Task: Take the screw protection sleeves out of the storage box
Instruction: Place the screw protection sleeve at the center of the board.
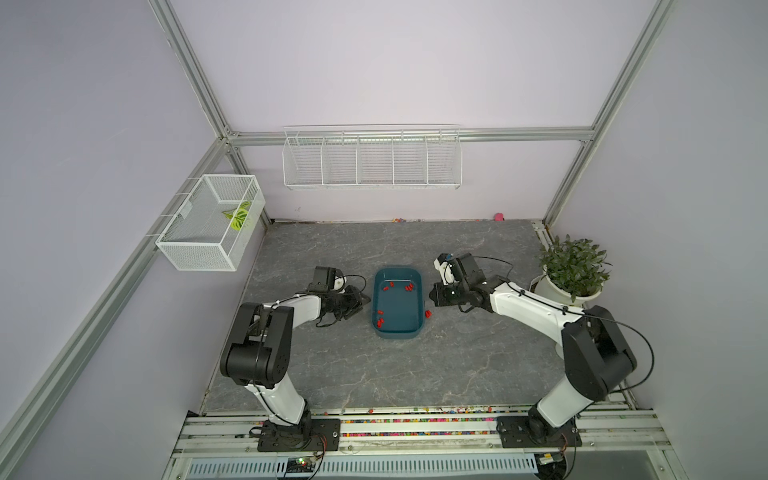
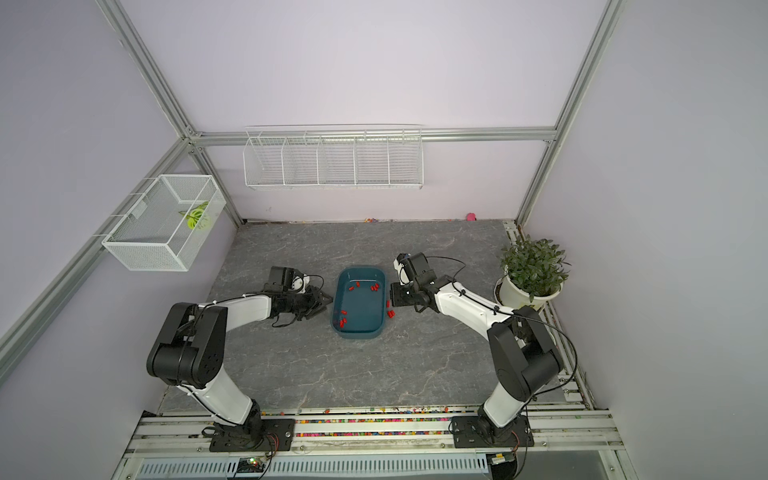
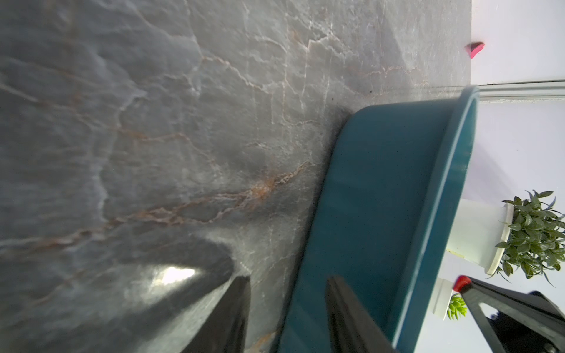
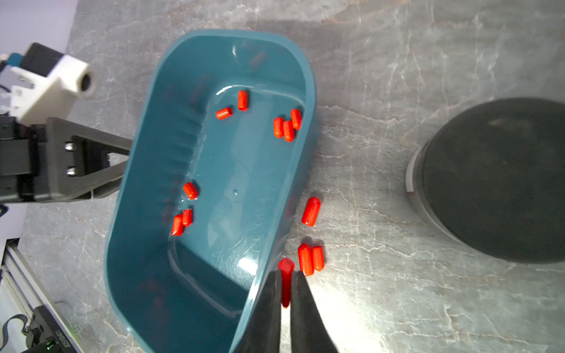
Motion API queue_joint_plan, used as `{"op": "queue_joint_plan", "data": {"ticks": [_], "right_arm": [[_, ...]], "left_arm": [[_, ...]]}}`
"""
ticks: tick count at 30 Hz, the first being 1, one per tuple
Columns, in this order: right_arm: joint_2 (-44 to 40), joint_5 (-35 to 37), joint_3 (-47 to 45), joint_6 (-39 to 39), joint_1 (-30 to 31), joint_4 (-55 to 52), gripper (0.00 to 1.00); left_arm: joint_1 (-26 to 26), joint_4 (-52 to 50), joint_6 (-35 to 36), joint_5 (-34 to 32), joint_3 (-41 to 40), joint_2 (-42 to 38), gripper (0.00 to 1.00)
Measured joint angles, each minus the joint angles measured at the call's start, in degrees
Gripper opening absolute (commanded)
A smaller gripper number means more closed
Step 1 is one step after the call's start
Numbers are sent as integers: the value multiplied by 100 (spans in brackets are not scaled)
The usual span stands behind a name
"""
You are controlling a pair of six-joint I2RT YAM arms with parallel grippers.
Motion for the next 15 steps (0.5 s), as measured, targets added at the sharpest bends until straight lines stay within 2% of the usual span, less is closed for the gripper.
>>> {"op": "queue_joint_plan", "data": {"ticks": [15], "right_arm": [[774,-61,367,448,-210,-498,14]], "left_arm": [[0,0,0,0,0,0,47]]}}
